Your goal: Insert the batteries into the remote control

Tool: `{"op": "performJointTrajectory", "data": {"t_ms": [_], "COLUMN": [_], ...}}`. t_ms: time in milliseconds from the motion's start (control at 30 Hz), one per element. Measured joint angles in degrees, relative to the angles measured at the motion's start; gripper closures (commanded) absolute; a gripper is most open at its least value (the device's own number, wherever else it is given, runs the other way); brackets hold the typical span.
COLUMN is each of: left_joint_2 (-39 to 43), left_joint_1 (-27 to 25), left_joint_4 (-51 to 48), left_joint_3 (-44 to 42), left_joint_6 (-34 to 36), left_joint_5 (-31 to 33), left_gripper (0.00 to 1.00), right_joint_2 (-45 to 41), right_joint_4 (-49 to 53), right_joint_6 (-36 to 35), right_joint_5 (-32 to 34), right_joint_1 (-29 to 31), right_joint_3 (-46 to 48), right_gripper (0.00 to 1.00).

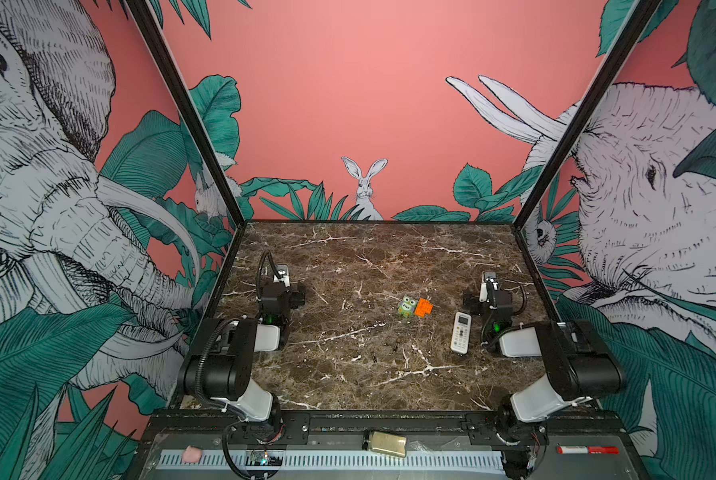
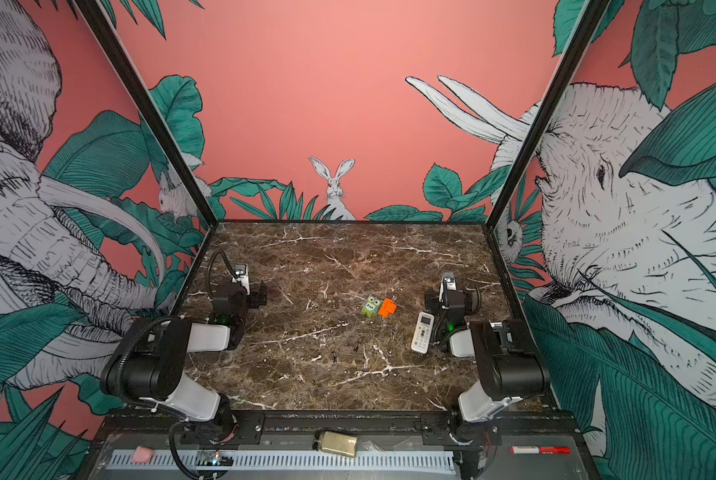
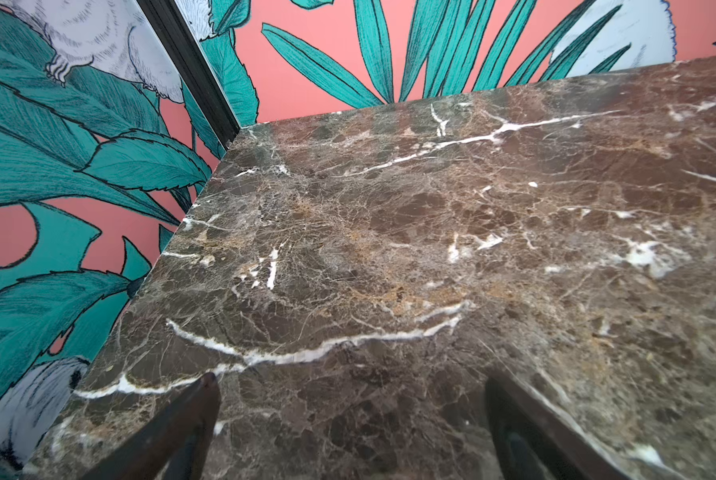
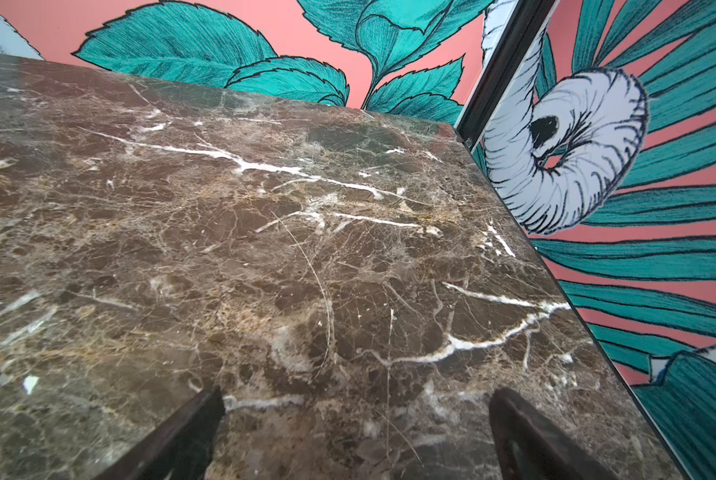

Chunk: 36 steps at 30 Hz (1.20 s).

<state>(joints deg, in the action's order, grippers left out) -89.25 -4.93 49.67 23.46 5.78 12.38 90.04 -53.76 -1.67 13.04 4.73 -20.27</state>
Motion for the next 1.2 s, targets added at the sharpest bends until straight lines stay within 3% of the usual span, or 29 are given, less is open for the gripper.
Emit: {"op": "performJointTrajectory", "data": {"t_ms": [1200], "left_joint_2": [0.0], "left_joint_1": [0.0], "left_joint_4": [0.0], "left_joint_3": [0.0], "left_joint_6": [0.0], "left_joint_5": [0.0], "left_gripper": [0.0], "right_joint_2": [-0.1], "right_joint_4": [0.7], "right_joint_6": [0.0], "right_joint_5": [-0.3], "right_joint_1": [-0.4], "right_joint_3": [-0.3], "right_gripper": [0.01]}}
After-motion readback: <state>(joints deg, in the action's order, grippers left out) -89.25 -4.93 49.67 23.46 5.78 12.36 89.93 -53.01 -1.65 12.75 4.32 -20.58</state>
